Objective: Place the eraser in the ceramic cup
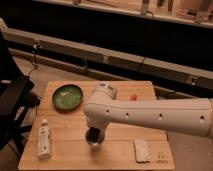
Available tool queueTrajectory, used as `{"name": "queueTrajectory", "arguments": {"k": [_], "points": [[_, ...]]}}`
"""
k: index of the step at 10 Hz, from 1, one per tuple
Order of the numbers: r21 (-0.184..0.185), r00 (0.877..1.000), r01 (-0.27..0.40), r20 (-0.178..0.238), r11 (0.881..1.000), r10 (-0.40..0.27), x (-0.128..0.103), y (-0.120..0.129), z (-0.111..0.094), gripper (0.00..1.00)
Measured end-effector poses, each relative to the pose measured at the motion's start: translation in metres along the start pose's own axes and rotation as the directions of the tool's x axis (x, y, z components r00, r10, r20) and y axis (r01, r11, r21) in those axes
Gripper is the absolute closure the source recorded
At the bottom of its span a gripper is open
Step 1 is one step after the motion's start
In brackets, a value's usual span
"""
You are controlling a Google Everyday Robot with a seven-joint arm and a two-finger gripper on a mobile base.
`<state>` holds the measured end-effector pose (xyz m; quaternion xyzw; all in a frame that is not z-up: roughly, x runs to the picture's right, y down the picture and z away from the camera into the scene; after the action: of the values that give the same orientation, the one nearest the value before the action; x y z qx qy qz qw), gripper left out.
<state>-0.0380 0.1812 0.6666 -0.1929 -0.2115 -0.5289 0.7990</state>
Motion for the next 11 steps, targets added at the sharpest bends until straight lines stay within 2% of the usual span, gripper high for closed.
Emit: {"name": "queueTrajectory", "arguments": {"k": [1,3,5,8,11], "points": [[0.002,1.0,0.006,0.014,1.0,-0.006,-0.005,-0.002,0.002,0.82],[-0.003,1.0,-0.004,-0.002,1.0,0.004,0.0,0.0,-0.002,0.72],[-0.003,1.0,-0.012,-0.009,1.0,0.012,0.014,0.004,-0.002,0.49],[0.004,1.0,-0.014,-0.001,1.0,0.014,0.009,0.001,-0.003,0.22],[0.007,1.0,-0.021,-0.007,1.0,0.021,0.019,0.006,-0.004,0.2]]}}
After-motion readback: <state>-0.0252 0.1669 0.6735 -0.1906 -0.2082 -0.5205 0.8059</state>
